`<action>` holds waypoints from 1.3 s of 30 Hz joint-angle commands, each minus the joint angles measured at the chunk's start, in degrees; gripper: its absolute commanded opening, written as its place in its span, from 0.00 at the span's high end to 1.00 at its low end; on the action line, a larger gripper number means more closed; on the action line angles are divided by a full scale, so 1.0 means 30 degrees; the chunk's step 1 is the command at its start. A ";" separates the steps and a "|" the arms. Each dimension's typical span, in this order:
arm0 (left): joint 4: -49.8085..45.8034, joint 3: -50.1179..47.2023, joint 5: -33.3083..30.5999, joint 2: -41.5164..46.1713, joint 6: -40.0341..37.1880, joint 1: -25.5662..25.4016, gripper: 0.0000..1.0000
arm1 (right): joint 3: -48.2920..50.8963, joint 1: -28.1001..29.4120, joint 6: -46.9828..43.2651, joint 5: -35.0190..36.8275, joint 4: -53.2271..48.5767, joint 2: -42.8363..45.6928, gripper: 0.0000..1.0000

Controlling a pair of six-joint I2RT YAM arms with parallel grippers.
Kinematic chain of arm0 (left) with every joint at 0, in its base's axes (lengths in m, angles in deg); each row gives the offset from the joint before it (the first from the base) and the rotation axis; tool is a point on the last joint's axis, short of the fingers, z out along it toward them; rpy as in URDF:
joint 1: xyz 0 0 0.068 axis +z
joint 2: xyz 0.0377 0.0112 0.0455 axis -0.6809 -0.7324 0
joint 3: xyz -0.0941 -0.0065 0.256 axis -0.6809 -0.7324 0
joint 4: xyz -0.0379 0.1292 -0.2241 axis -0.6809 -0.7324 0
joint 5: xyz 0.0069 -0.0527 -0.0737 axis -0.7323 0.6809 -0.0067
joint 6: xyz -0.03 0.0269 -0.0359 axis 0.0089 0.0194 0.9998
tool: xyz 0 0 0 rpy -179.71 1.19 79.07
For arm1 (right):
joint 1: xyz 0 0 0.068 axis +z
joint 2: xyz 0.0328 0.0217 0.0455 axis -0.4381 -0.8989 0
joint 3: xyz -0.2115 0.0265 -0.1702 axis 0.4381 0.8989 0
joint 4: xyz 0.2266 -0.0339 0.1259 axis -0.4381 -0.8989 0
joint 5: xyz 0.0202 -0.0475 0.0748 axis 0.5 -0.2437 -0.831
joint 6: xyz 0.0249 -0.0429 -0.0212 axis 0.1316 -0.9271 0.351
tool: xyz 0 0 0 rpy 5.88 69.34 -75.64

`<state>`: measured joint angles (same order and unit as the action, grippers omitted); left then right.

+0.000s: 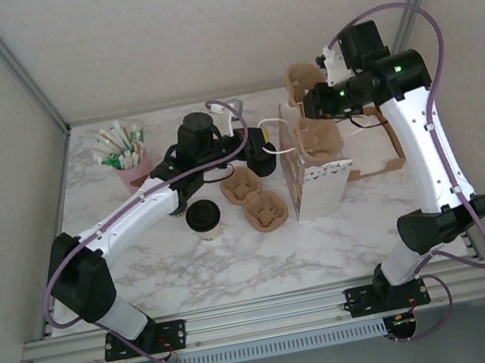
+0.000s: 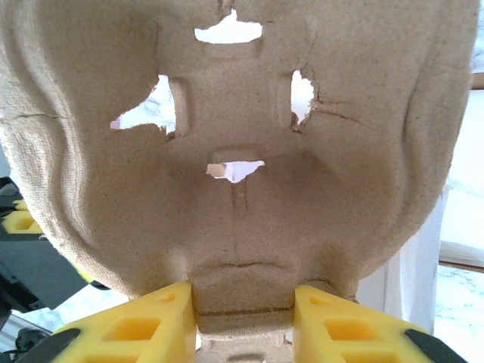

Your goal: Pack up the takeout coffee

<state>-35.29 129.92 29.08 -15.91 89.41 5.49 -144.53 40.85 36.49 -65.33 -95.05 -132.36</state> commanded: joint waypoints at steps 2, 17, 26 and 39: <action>0.0384 -0.0260 -0.0059 0.0321 0.0169 -0.0143 0.92 | 0.0759 -0.0087 -0.0284 0.1017 -0.0134 0.0003 0.67; 0.0311 -0.0306 -0.0190 0.0270 0.0176 -0.0150 0.92 | 0.1398 -0.0076 -0.0277 0.1820 -0.0001 -0.0505 0.67; 0.0305 -0.0267 -0.0236 0.0215 0.0199 -0.0180 0.92 | 0.0086 -0.0089 -0.0211 0.1835 -0.0178 -0.1628 0.68; 0.0264 -0.0209 -0.0265 0.0158 0.0156 -0.0180 0.92 | -0.0734 -0.0066 -0.0138 0.1875 -0.0407 -0.2279 0.68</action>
<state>-35.29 129.55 28.86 -15.91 89.56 5.49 -143.88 40.85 36.34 -60.89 -95.24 -138.37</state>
